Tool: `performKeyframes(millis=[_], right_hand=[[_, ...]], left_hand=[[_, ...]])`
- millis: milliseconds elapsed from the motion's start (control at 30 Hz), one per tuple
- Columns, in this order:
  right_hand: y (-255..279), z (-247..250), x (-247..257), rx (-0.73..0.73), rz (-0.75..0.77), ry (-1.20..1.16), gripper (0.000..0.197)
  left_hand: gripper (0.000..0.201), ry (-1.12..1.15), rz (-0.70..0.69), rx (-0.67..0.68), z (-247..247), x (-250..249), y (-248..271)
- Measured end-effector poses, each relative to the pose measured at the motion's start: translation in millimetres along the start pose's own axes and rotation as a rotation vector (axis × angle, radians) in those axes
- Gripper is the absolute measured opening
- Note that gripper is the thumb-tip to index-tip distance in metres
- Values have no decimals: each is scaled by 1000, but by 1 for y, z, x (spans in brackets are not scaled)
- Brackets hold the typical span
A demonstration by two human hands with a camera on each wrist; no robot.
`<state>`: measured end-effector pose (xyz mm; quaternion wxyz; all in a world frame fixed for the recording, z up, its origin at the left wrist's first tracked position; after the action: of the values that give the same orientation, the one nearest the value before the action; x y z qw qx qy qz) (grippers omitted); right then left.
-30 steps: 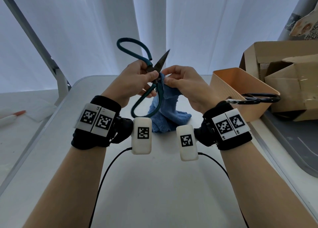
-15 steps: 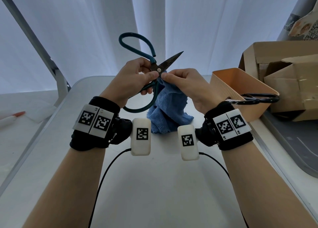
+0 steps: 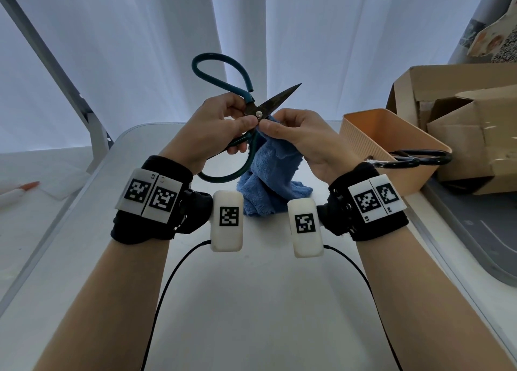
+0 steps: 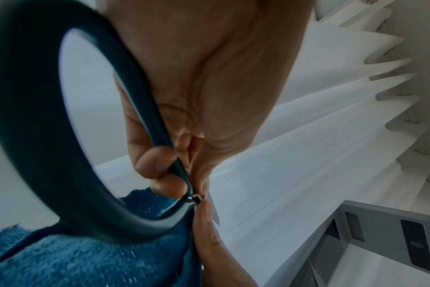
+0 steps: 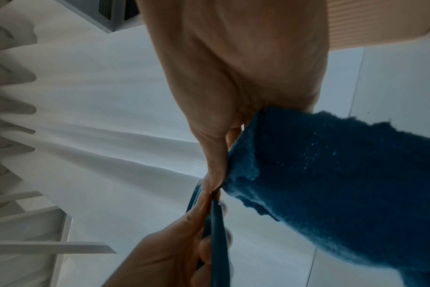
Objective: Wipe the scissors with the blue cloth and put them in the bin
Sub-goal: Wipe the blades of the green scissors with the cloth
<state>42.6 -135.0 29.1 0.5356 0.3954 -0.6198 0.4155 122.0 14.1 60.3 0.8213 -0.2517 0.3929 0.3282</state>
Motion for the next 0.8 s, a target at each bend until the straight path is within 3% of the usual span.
performKeyframes(millis=[200,367,567,733,800], right_hand=[[0,5,4,-55,23,-56,14],[1,4,7,-106,94,-152,6],[2,2,13,-169,65,-170,24],[2,1,7,-62,59,-143,27],[2,2,6,-74,72,-141,14]], left_hand=[[19,35,53,-58,8,6,-2],[12,34,59,-38,8,6,-2],[8,34,66,-44,9,6,-1],[6,30,59,-38,9,4,0],[7,31,57,-31,7,3,1]])
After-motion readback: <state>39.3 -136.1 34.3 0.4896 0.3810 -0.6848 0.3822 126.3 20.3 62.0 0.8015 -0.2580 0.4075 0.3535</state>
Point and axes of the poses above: each hand's wrist, its own y-axis away from the middle knuckle, its own z-axis out of the back of the hand, x = y × z, the point moved 2 cm from there along -y, towards the middle knuckle, and after that the axes turned 11 degrees about -y, right-handed, at the moved point
